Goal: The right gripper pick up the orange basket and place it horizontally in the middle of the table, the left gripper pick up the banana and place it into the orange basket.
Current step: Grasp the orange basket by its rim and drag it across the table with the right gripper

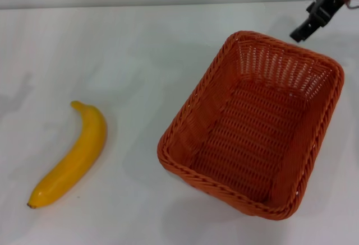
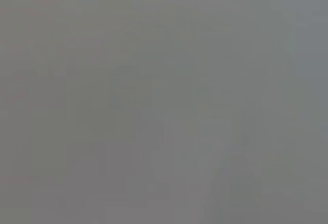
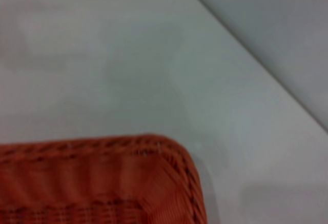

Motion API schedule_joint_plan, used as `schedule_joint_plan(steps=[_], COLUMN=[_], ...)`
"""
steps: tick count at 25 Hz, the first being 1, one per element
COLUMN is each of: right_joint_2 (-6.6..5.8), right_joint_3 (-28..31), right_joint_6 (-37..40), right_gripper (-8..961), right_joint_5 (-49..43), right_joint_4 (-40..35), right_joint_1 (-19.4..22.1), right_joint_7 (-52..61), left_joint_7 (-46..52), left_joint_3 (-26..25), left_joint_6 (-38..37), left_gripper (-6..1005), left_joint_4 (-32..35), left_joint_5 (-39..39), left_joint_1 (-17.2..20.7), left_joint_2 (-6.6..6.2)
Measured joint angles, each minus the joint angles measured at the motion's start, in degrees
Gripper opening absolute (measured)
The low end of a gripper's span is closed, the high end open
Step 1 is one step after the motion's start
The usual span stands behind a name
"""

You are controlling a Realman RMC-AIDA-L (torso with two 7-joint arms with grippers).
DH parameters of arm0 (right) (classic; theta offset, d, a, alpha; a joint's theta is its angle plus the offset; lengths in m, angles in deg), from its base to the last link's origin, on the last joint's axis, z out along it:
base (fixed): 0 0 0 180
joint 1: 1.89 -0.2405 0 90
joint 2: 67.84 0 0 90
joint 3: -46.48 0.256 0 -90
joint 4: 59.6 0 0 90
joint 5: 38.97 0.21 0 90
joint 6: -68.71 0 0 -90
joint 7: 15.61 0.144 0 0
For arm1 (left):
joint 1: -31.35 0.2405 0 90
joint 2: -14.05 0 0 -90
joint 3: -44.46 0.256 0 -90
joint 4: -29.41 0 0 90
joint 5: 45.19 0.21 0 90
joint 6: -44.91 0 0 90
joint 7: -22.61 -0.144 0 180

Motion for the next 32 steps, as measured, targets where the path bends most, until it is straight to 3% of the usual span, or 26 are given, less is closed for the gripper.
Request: schedule_joint_plan(steps=[9, 15, 21, 30, 32], right_joint_2=[0.19, 0.98, 3.45, 3.55, 3.50], right_joint_3=[-0.42, -1.84, -4.26, -4.78, -4.83], right_joint_6=[4.43, 9.22, 13.79, 13.29, 12.77], right_gripper=[745, 743, 741, 738, 644], right_joint_5=[-3.09, -5.39, -9.89, -10.36, -10.37], right_joint_4=[12.68, 19.00, 21.11, 22.20, 22.14], right_joint_1=[-4.33, -6.76, -7.00, -6.89, -6.90], right_joint_7=[0.18, 0.70, 1.99, 1.76, 1.66], left_joint_7=[0.36, 0.40, 0.43, 0.65, 0.81], left_joint_3=[0.10, 0.09, 0.09, 0.09, 0.09], left_joint_6=[0.63, 0.69, 0.86, 1.57, 1.61], left_gripper=[886, 886, 886, 886, 886], left_joint_4=[0.59, 0.69, 1.29, 1.35, 1.34], left_joint_5=[1.89, 2.95, 3.52, 3.75, 3.75], left_joint_1=[0.72, 0.57, 0.10, 0.02, -0.04], left_joint_2=[0.14, 0.14, 0.13, 0.13, 0.13])
